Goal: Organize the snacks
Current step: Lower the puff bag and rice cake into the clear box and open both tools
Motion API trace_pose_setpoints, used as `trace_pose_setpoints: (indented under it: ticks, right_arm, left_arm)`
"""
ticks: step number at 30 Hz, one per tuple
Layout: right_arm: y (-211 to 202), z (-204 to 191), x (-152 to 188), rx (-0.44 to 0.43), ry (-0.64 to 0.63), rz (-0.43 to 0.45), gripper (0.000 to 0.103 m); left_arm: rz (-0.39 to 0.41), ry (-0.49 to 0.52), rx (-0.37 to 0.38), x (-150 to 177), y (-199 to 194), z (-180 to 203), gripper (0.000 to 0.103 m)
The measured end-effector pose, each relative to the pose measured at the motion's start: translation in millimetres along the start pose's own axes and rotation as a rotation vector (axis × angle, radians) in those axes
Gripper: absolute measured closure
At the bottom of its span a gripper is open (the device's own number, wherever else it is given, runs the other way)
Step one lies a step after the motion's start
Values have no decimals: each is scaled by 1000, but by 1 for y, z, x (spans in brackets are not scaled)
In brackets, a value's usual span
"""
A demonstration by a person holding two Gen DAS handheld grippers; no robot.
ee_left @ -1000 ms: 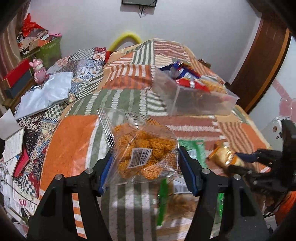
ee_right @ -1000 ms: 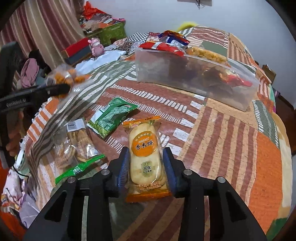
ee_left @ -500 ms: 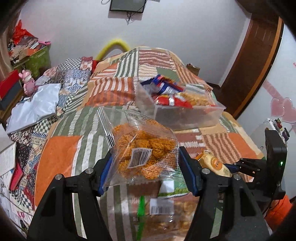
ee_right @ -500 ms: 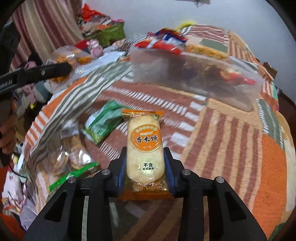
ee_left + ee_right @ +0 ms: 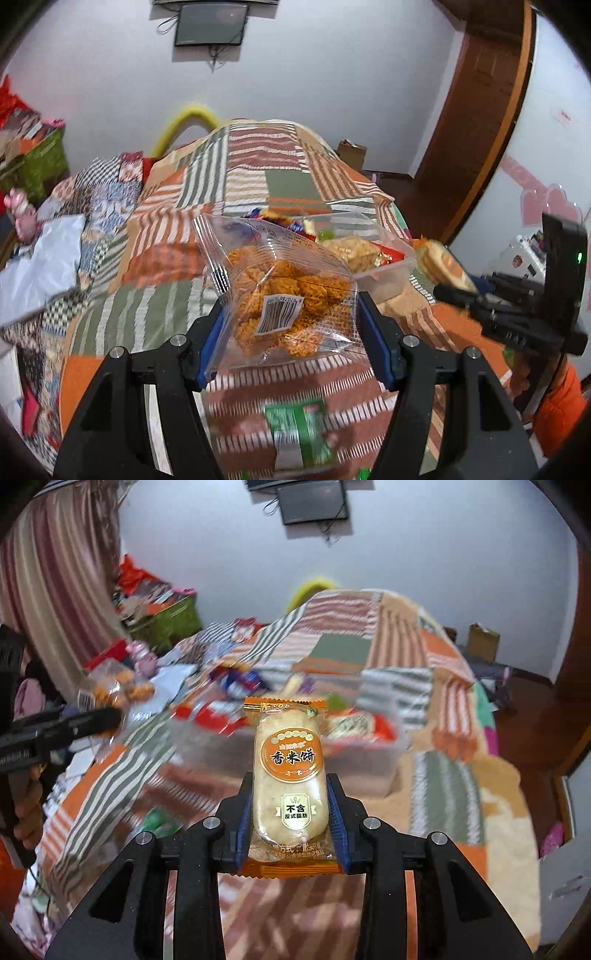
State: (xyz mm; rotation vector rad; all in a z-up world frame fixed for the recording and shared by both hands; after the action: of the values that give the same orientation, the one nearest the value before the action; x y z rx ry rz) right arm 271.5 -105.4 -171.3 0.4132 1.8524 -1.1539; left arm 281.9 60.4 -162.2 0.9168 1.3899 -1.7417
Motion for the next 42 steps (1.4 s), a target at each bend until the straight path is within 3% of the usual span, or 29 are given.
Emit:
trace_pose_setpoints:
  ticks: [11, 21, 27, 32, 42]
  right_arm:
    - [46, 48, -24, 55, 22, 7, 70]
    - [89, 52, -29, 59, -32, -17, 70]
    - [102, 49, -17, 59, -55, -51, 68]
    - [95, 54, -16, 73, -30, -54, 52]
    - [72, 49, -27, 57, 6, -31, 52]
  left_arm:
    - [-51, 3, 38, -8, 68, -5, 38]
    - [-87, -3, 60, 0, 116, -8, 38]
    - [-77, -18, 55, 1, 119, -11, 35]
    - [-97, -39, 64, 1, 115, -11, 33]
    - [-62, -20, 54, -11, 83, -6, 33]
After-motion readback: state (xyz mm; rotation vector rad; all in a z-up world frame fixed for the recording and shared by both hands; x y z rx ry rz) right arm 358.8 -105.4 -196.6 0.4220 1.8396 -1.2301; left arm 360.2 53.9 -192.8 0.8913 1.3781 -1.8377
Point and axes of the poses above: each gripper's, at about its wrist camera, not at the fingertips, and y roughly the way its jaws point, z to its right, x to its underside, the point moved 10 cm from there along y, roughly the way its jaws point, and after that the axes turned 15 degrees about z, right-handed, at the moved point
